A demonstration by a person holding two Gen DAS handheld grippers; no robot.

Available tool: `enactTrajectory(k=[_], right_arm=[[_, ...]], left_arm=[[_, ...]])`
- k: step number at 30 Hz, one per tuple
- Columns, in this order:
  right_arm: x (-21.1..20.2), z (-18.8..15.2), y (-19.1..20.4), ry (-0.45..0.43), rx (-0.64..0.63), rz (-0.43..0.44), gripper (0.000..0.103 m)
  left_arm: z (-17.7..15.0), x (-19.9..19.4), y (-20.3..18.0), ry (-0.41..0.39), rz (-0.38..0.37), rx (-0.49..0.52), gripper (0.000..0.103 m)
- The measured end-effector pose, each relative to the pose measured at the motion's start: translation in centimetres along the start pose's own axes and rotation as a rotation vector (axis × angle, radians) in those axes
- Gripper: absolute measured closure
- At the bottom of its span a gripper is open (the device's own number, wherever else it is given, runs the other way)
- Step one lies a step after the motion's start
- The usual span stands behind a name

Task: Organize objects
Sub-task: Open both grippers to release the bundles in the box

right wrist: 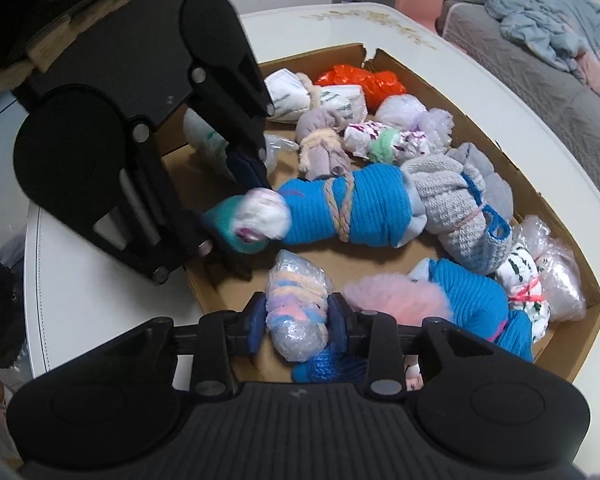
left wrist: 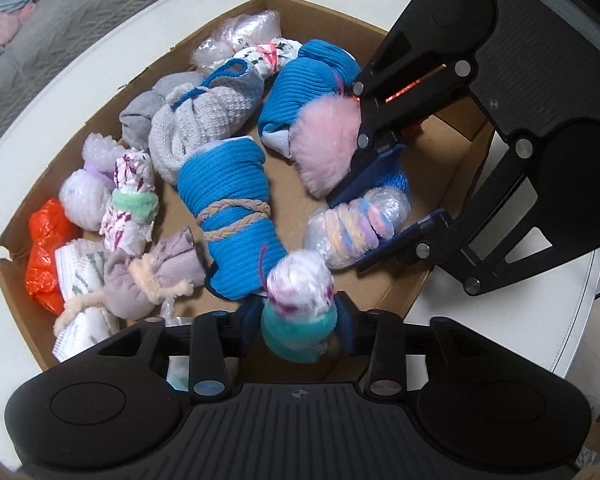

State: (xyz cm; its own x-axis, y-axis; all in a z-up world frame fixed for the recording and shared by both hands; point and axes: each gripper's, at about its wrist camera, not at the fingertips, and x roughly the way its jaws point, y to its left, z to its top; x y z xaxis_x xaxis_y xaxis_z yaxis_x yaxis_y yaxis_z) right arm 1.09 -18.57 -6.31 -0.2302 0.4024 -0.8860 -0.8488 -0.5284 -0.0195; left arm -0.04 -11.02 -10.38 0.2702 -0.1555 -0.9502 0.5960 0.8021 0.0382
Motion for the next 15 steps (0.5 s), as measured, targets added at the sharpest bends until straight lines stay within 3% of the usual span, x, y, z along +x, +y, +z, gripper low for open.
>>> enactTrajectory(k=[1,3,10,12,15], right_arm=[[0.08,-0.02,-0.04,0.002,0.006,0.001,0.071],[0.13,-0.04,-0.07,0.005,0.010,-0.006,0.067],[0.17,-0.17,-0.68,0.014,0.030,-0.013,0.054],[0.11,-0.15,-0.78,0.016,0.027,-0.008,0.049],[0.02,-0.08,-0.93,0.016,0.021,-0.011,0.047]], left_arm=[[0.01,0.00,0.00,0.001,0.003,-0.005,0.054],[0.05,0.11,0.25,0.007,0.023,-0.033,0.041],[0.02,0.31,0.58,0.015,0.022,-0.084,0.032],[0.16,0.21,0.45,0.015,0.020,-0.088,0.023],[0.37,-0.02,0.01,0.005,0.031,-0.081,0.020]])
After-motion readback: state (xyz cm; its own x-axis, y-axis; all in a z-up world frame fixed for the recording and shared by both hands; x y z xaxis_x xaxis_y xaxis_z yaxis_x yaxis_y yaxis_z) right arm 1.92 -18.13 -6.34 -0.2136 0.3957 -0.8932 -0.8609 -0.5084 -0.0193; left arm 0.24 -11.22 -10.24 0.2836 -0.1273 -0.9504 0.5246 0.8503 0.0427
